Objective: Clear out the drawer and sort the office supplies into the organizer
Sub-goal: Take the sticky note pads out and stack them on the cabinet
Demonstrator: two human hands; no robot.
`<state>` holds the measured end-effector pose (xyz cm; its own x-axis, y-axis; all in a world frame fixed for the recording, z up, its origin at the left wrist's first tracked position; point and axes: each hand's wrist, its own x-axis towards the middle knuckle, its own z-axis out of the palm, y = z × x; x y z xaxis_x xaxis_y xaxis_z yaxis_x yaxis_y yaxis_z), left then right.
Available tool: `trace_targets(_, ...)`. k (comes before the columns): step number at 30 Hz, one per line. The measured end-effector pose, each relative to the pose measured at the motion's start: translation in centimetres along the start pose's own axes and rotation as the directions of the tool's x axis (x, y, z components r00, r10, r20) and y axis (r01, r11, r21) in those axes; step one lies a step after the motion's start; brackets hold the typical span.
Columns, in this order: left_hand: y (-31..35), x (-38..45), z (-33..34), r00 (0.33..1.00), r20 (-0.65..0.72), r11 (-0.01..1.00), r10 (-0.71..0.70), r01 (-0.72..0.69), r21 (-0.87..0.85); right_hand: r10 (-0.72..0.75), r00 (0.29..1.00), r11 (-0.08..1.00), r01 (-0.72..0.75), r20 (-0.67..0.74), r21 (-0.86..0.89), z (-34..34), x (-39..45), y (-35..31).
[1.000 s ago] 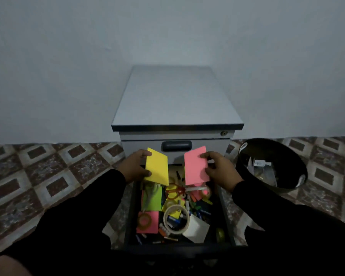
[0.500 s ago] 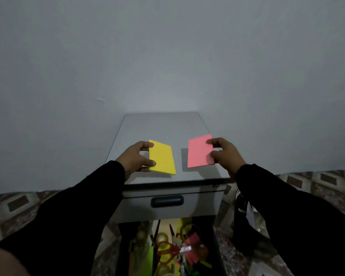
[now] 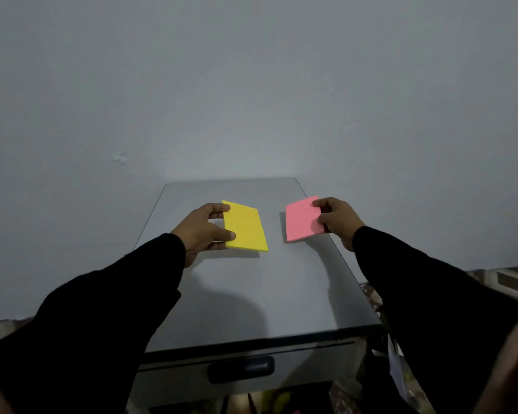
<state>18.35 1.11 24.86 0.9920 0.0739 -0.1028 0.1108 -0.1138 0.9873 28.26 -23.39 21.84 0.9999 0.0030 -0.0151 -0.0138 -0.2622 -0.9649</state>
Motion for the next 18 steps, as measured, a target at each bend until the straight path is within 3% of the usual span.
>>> trace_targets(9, -0.9, 3.2, 0.5, 0.999, 0.005, 0.999, -0.037, 0.037, -0.020, 0.050, 0.999, 0.982, -0.050, -0.003, -0.182, -0.3, 3.5, 2.4)
trace_targets(15, -0.6, 4.2, 1.9, 0.999, 0.019, 0.999, -0.043, 0.043, -0.019, -0.071, 0.997, 0.883, 0.057, -0.013, -0.466, -0.2, 3.8, 2.5)
trace_targets(18, -0.5, 4.8, 2.9, 0.998, 0.028, 0.998, -0.053, 0.054, -0.040, -0.096, 0.995, 0.851, 0.075, -0.014, -0.519, -0.5, 3.8, 2.5)
